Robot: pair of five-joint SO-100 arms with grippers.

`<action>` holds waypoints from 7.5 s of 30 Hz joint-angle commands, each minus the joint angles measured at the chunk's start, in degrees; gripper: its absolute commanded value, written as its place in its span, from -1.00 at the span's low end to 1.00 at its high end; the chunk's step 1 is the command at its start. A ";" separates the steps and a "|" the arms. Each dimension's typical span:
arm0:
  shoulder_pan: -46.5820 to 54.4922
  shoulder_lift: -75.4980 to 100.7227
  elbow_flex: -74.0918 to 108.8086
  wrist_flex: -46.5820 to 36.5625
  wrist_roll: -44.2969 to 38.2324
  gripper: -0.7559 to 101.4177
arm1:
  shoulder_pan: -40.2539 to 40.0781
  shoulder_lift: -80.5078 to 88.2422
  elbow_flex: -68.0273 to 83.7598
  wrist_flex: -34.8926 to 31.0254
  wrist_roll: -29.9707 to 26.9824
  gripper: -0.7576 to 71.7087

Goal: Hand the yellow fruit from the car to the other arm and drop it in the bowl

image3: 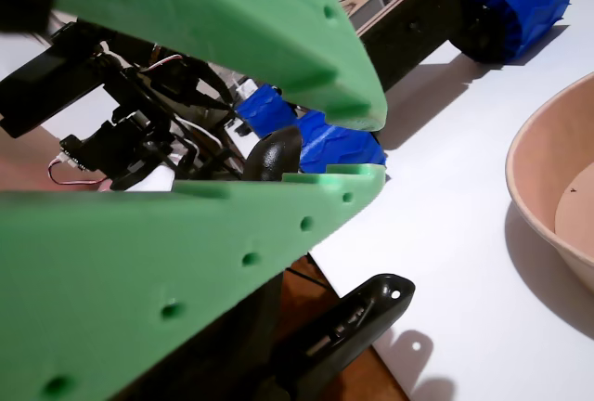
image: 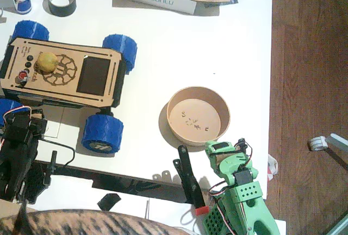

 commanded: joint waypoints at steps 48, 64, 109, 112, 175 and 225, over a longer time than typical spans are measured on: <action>0.62 -47.11 -62.67 16.17 0.00 -0.64 | 0.26 0.70 -0.44 -0.35 -0.26 -0.98; 8.53 -52.82 -63.02 6.68 -0.26 -0.54 | 0.26 0.70 -0.35 -0.35 -0.44 -0.98; -4.04 -95.98 -87.89 -8.53 0.79 -0.19 | 0.09 0.70 -0.35 -0.35 -0.53 -0.98; -5.62 -96.50 -87.89 -8.26 0.88 -0.20 | 0.09 0.70 -0.35 -0.35 -0.53 -0.98; 8.79 -68.29 -86.57 9.67 -4.66 -0.99 | 1.58 0.70 -2.99 1.14 -0.70 -0.98; 81.83 -31.46 -25.05 -47.29 -63.81 -0.98 | -39.90 -1.76 -9.84 -14.94 -65.39 -0.98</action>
